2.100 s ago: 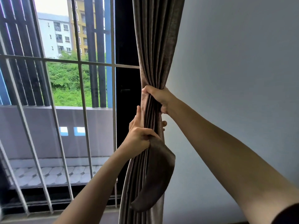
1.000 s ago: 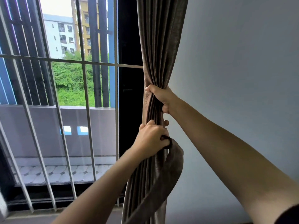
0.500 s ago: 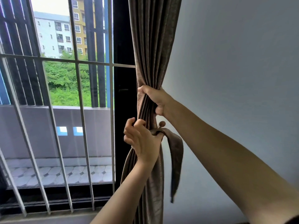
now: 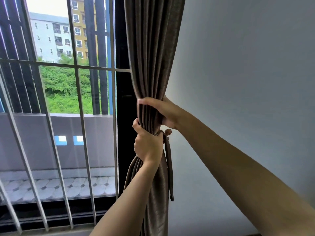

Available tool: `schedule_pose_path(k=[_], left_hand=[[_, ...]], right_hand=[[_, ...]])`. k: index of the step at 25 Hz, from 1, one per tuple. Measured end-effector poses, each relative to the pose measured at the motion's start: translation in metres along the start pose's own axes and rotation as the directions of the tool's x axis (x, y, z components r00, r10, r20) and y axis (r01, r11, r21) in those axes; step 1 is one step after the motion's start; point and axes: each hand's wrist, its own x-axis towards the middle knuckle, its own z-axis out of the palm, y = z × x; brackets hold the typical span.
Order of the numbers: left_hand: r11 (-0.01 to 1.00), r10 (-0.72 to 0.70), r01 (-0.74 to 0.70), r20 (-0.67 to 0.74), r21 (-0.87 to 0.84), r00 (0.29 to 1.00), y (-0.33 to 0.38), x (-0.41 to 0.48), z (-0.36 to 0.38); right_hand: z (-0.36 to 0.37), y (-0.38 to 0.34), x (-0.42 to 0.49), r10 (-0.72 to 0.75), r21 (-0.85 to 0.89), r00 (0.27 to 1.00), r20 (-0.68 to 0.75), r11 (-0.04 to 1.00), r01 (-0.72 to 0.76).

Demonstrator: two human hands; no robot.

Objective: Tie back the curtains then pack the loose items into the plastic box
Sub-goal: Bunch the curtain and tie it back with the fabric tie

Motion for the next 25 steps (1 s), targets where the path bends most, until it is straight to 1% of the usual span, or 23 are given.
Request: schedule_pose_path(k=[1, 2, 3, 4, 5, 6, 7, 8, 9, 10, 11, 12, 13, 14, 16, 17, 18, 19, 20, 21, 23, 24, 25], left_hand=[[1.0, 0.001, -0.001, -0.003, -0.015, 1.0, -0.001, 0.001, -0.001], [1.0, 0.002, -0.002, 0.0, -0.023, 1.0, -0.002, 0.002, -0.002], [1.0, 0.003, -0.003, 0.005, -0.019, 1.0, -0.002, 0.004, -0.003], [1.0, 0.003, -0.003, 0.011, -0.009, 1.0, -0.002, 0.004, -0.003], [1.0, 0.005, -0.005, 0.016, 0.003, 1.0, -0.002, 0.004, -0.003], [1.0, 0.009, -0.009, 0.019, 0.007, 1.0, -0.002, 0.004, -0.003], [1.0, 0.013, -0.013, 0.023, 0.005, 1.0, -0.001, 0.003, -0.002], [1.0, 0.015, -0.015, 0.028, -0.002, 0.999, -0.001, 0.003, -0.002], [1.0, 0.014, -0.014, 0.036, -0.01, 0.999, -0.001, 0.002, -0.002], [1.0, 0.012, -0.011, 0.047, -0.015, 0.999, 0.0, 0.002, -0.002], [1.0, 0.007, -0.006, 0.054, -0.014, 0.999, 0.0, 0.001, -0.003], [1.0, 0.002, -0.001, 0.067, -0.015, 0.998, 0.001, 0.001, -0.004], [1.0, 0.0, 0.003, 0.096, -0.029, 0.995, 0.0, 0.001, -0.005], [0.998, 0.011, -0.002, 0.143, -0.064, 0.99, -0.002, 0.002, -0.006], [0.978, 0.063, -0.002, 0.285, -0.21, 0.957, -0.012, 0.005, -0.009], [0.945, 0.091, 0.04, 0.379, -0.324, 0.921, -0.019, 0.008, -0.012], [0.884, 0.118, 0.123, 0.47, -0.451, 0.875, -0.027, 0.011, -0.015], [0.792, 0.139, 0.237, 0.544, -0.562, 0.827, -0.035, 0.014, -0.018], [0.69, 0.155, 0.352, 0.605, -0.632, 0.781, -0.043, 0.017, -0.021], [0.61, 0.178, 0.43, 0.645, -0.665, 0.743, -0.048, 0.019, -0.024], [0.569, 0.211, 0.471, 0.673, -0.675, 0.709, -0.056, 0.026, -0.03], [0.566, 0.236, 0.466, 0.676, -0.68, 0.699, -0.059, 0.031, -0.032], [0.569, 0.256, 0.466, 0.685, -0.677, 0.682, -0.061, 0.037, -0.034]], right_hand=[[-0.012, 0.009, -0.004, -0.006, 0.0, 0.996, 0.085, 1.0, 0.006], [-0.025, 0.021, -0.008, 0.006, -0.03, 0.993, 0.121, 1.0, -0.002], [-0.037, 0.035, -0.012, 0.02, -0.12, 0.994, 0.107, 0.993, -0.007], [-0.047, 0.05, -0.017, 0.018, -0.279, 0.998, 0.059, 0.96, -0.001], [-0.054, 0.066, -0.021, -0.012, -0.477, 1.0, 0.025, 0.879, 0.022], [-0.059, 0.08, -0.024, -0.062, -0.647, 0.998, 0.025, 0.76, 0.064], [-0.063, 0.094, -0.023, -0.123, -0.756, 0.991, 0.047, 0.644, 0.116], [-0.065, 0.103, -0.022, -0.171, -0.813, 0.983, 0.064, 0.562, 0.151], [-0.063, 0.105, -0.021, -0.224, -0.835, 0.974, 0.048, 0.526, 0.162], [-0.06, 0.103, -0.019, -0.266, -0.838, 0.964, 0.007, 0.524, 0.151], [-0.056, 0.1, -0.016, -0.292, -0.813, 0.955, -0.053, 0.568, 0.129], [-0.051, 0.095, -0.014, -0.298, -0.74, 0.946, -0.127, 0.664, 0.11], [-0.044, 0.092, -0.013, -0.273, -0.621, 0.94, -0.203, 0.778, 0.091], [-0.037, 0.091, -0.013, -0.226, -0.488, 0.937, -0.266, 0.87, 0.071], [-0.023, 0.098, -0.007, -0.114, -0.273, 0.929, -0.351, 0.962, 0.015], [-0.014, 0.103, -0.008, -0.072, -0.195, 0.933, -0.353, 0.981, 0.002], [-0.005, 0.11, -0.01, -0.045, -0.104, 0.939, -0.341, 0.994, 0.01], [0.003, 0.114, -0.013, -0.015, -0.011, 0.948, -0.319, 1.0, 0.012], [0.01, 0.115, -0.02, 0.001, 0.072, 0.956, -0.294, 0.997, 0.021], [0.015, 0.117, -0.026, -0.004, 0.138, 0.965, -0.263, 0.99, 0.042], [0.021, 0.123, -0.03, -0.069, 0.214, 0.983, -0.171, 0.971, 0.105], [0.026, 0.122, -0.03, -0.09, 0.21, 0.987, -0.137, 0.971, 0.118], [0.029, 0.12, -0.031, -0.123, 0.166, 0.982, -0.141, 0.975, 0.145]])
